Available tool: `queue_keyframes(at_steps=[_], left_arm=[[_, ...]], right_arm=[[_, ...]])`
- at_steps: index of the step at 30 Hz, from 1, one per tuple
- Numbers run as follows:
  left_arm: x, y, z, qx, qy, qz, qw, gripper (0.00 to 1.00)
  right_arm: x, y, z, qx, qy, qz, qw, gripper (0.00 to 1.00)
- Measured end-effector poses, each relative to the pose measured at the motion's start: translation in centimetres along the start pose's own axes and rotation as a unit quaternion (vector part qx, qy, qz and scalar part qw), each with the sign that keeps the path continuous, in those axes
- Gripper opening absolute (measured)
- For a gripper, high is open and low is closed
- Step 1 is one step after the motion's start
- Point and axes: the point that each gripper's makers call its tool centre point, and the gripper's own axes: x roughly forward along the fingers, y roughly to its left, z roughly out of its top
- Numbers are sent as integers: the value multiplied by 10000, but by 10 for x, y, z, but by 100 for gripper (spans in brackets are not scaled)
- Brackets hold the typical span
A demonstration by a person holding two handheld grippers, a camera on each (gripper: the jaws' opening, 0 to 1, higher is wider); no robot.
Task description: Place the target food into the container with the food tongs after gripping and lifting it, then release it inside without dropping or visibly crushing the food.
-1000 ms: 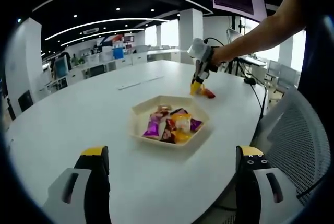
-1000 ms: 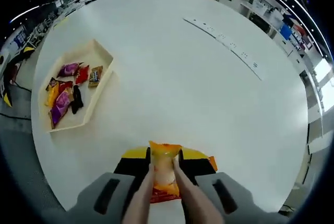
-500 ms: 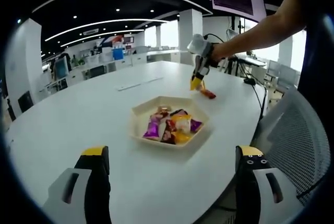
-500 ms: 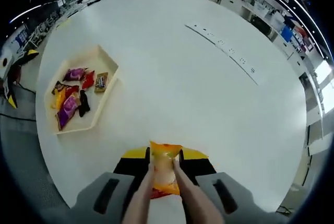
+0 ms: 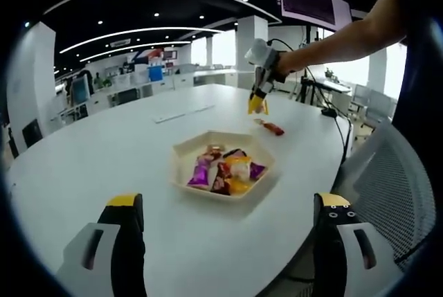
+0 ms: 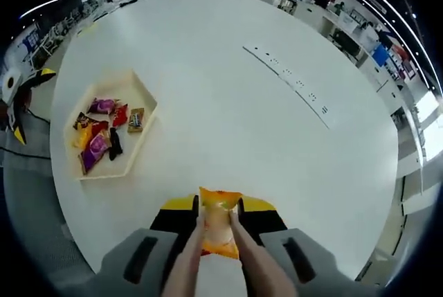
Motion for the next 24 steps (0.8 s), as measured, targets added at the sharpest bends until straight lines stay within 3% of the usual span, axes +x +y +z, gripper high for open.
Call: queue_keyframes(at_steps=[24], left_arm=[[-1,-1,1,5,-32,-20,10000,100]], right_arm=[[-14,12,20,-223,6,3,9998,22]])
